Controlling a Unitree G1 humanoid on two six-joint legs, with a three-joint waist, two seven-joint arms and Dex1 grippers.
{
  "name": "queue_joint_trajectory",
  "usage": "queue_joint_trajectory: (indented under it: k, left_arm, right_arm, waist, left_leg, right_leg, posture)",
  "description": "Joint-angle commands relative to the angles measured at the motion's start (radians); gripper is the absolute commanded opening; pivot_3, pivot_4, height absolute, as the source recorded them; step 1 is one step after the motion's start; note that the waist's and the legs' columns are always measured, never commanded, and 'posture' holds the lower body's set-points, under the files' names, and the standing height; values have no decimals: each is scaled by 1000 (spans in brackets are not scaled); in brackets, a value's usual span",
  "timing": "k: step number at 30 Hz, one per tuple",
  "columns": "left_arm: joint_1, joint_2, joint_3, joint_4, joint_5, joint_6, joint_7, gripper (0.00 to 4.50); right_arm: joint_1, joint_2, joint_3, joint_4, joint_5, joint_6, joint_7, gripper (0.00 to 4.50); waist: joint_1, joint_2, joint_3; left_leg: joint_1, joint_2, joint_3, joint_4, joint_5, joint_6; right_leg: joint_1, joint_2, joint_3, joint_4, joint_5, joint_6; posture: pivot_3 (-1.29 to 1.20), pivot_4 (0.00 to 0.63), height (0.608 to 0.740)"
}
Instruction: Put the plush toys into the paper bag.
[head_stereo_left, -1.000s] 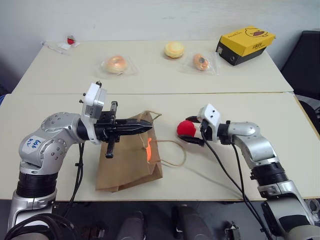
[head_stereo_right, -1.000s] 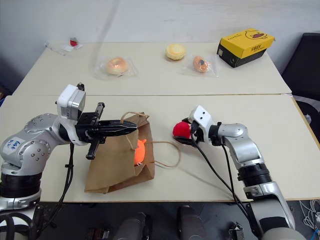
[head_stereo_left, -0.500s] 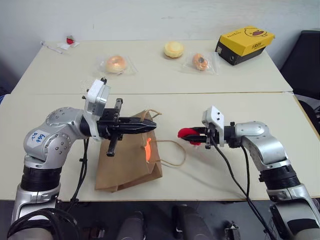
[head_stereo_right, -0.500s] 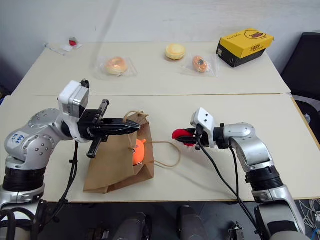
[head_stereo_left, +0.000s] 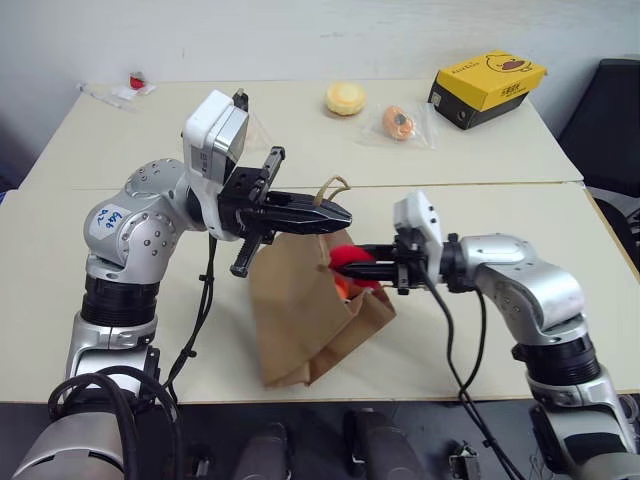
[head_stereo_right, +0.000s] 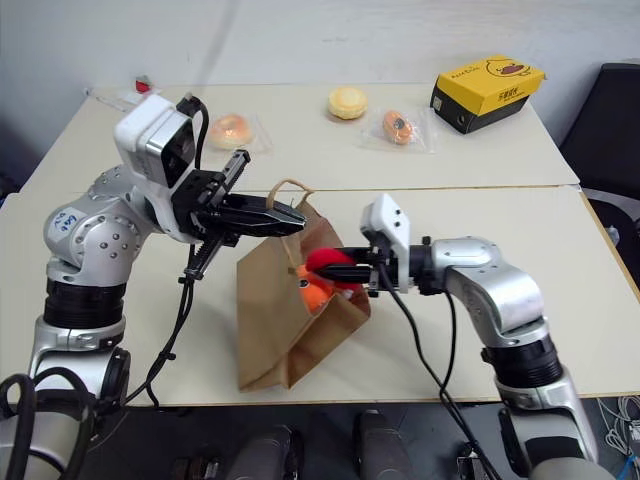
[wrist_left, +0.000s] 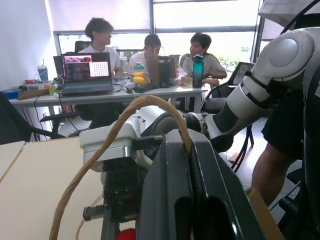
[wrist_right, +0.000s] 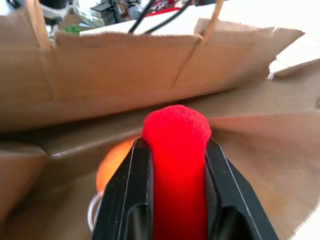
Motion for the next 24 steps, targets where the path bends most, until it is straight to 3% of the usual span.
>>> queue_joint_trajectory:
  k: [1, 11, 18, 24]
  left_arm:
    - [41, 31, 35, -40, 11, -24, -4, 0]
    - [183, 51, 51, -128, 30, -51, 58, 0]
    - [217, 41, 47, -144, 34, -64, 86, 0]
    - [237, 38, 48, -143, 31, -67, 97, 0]
  right_arm:
    - [-27, 51, 72, -22, -31, -3, -57, 608]
    - [-58, 114, 279, 36, -188, -115, -55, 607]
    - [-39, 254, 300, 279, -293, -313, -135, 607]
    - [-2, 339, 281, 427, -311, -527, -117, 606]
  waist:
    - [0, 0, 0]
    - [1, 0, 0]
    - [-1, 0, 0]
    - [-1, -1, -1]
  left_leg:
    - [0, 0, 0, 0, 0, 0]
    - [-1, -1, -1, 1, 0, 0]
    - [-1, -1, 0, 1, 0, 0]
    - [0, -1, 0, 1, 0, 0]
  right_leg:
    - [0, 0, 0, 0, 0, 0]
    - [0, -1, -1, -1, 0, 0]
    - [0, -1, 0, 0, 0, 0]
    - [1, -1, -1, 0, 0, 0]
  posture:
    - [0, 150, 740]
    - [0, 150, 740]
    - [0, 150, 740]
    - [0, 150, 740]
